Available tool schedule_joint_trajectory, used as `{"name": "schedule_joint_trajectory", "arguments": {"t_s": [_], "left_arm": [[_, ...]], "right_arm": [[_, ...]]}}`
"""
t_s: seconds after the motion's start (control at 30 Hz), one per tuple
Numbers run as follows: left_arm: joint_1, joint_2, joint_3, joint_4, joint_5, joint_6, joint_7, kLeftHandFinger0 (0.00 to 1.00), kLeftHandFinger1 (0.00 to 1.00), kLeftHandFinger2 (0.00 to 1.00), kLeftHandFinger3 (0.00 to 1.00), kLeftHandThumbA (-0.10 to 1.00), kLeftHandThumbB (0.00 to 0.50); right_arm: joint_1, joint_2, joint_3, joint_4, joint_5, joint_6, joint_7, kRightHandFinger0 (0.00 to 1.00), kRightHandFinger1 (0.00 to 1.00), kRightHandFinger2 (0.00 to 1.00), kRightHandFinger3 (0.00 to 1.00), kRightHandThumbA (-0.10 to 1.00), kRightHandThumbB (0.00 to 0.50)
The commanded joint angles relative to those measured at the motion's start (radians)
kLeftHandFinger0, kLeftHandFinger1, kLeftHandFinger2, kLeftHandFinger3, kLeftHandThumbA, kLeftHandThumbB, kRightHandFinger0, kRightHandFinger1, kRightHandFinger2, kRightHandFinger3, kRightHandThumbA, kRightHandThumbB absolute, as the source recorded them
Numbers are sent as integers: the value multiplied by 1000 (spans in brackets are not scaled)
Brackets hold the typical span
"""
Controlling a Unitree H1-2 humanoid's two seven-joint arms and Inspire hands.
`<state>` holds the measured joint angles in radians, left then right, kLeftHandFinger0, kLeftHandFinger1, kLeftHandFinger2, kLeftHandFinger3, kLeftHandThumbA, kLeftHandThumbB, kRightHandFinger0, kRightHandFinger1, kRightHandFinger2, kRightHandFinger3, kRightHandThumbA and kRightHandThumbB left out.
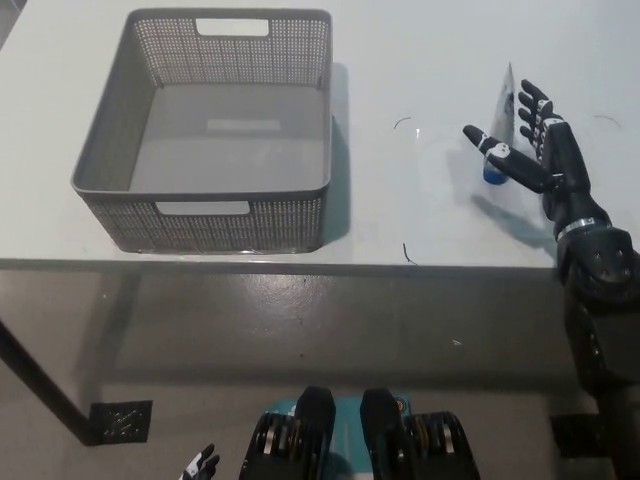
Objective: Use the right hand to pick up a shampoo and place it into a container on the left side
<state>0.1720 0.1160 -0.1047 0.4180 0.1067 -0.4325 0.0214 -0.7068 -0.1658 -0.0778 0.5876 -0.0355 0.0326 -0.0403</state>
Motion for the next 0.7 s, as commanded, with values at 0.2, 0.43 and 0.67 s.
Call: {"name": "schedule_joint_trajectory", "arguments": {"t_s": [0.2, 0.43, 0.67], "left_arm": [[1, 7, 1, -24, -1, -38, 18, 1000, 1000, 1000, 1000, 1000, 123], [9, 3, 2, -17, 0, -38, 19, 1000, 1000, 1000, 1000, 1000, 121], [7, 1, 1, -16, 3, -38, 22, 1000, 1000, 1000, 1000, 1000, 124]], "right_arm": [[-94, -51, 2, 92, -17, -74, -23, 1000, 1000, 1000, 1000, 1000, 404], [-74, -65, -1, 77, -14, -85, -18, 1000, 1000, 1000, 1000, 1000, 409], [-112, -71, -1, 139, -9, -93, -11, 1000, 1000, 1000, 1000, 1000, 416]]}}
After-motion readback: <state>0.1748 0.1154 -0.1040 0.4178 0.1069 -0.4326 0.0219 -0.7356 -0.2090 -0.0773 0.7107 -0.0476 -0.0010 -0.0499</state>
